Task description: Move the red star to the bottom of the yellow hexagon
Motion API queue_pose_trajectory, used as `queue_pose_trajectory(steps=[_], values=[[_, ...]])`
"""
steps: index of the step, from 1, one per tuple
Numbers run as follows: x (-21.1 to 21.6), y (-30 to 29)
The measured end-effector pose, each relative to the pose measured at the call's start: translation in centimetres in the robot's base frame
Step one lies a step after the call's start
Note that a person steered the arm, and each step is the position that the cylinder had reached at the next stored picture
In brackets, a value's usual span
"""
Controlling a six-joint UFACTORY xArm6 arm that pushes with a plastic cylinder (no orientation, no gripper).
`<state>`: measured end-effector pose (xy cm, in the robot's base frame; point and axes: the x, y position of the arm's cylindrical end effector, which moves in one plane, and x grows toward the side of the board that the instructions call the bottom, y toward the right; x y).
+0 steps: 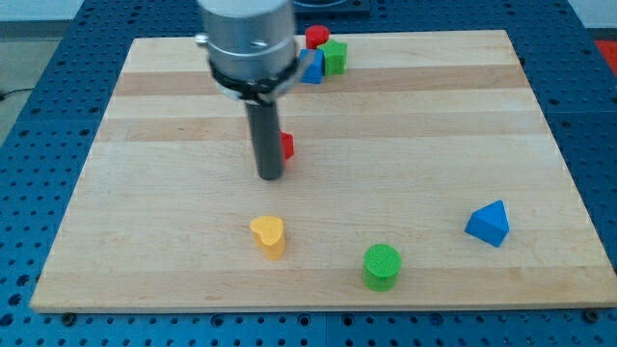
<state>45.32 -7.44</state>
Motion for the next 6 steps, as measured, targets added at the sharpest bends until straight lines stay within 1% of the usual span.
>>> queue_pose_trajectory(steps=[1, 2, 3, 4, 6], values=[[-2.9, 0.0], [-4.9, 0.9], [-6.3, 4.6], [-3.0, 7.9], [-6.3, 7.7]])
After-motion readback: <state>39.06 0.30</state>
